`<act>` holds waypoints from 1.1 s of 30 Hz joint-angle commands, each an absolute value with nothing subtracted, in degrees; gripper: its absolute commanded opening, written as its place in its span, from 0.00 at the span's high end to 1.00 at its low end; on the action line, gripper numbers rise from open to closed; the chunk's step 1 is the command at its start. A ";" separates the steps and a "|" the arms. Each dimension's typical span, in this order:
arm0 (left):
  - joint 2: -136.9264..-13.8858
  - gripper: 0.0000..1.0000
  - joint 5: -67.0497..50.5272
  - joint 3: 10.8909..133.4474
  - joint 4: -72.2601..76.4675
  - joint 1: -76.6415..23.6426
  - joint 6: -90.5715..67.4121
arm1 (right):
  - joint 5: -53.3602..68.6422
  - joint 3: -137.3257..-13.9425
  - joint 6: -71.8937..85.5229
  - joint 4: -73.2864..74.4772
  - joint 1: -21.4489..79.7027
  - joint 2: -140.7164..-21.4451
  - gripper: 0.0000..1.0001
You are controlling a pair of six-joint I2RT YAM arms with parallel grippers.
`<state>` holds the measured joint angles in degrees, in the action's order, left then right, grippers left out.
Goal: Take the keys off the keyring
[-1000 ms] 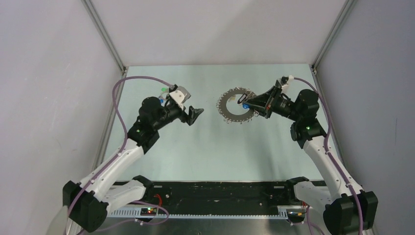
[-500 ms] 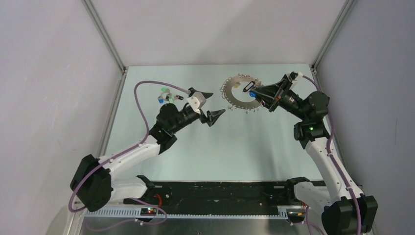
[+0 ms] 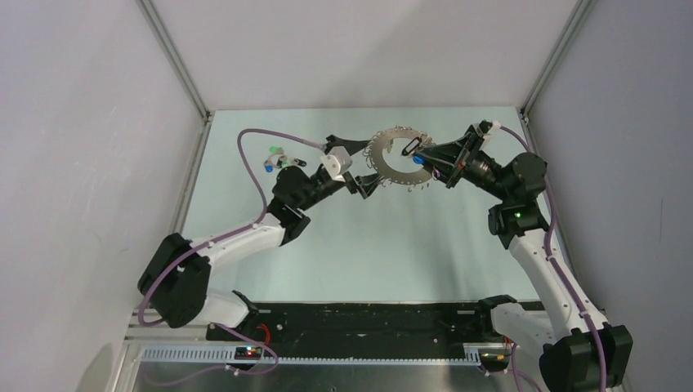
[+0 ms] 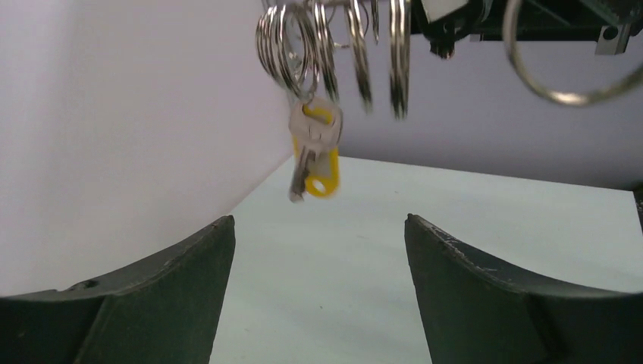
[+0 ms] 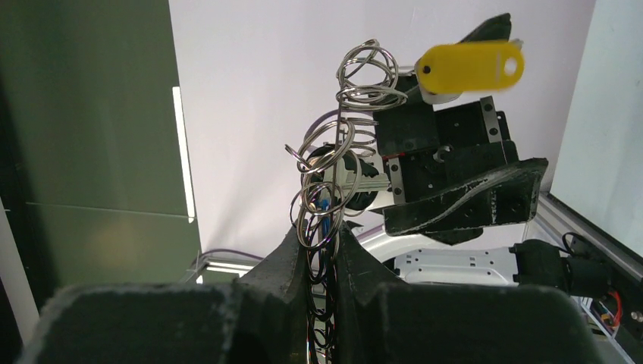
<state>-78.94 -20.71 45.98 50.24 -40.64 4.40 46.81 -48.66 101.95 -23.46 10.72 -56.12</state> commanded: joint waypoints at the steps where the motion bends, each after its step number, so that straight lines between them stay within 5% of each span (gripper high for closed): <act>1: -81.12 0.15 -23.94 50.12 57.52 -40.55 4.01 | 45.93 -52.01 101.81 -25.63 11.57 -55.83 1.00; 29: -91.78 0.40 -34.91 58.18 63.07 -35.05 -7.95 | 43.06 -53.41 98.96 -23.77 15.03 -59.22 1.00; 33: -91.91 0.60 -34.62 58.04 63.13 -34.99 -7.64 | 43.00 -53.36 98.78 -23.39 14.96 -59.08 1.00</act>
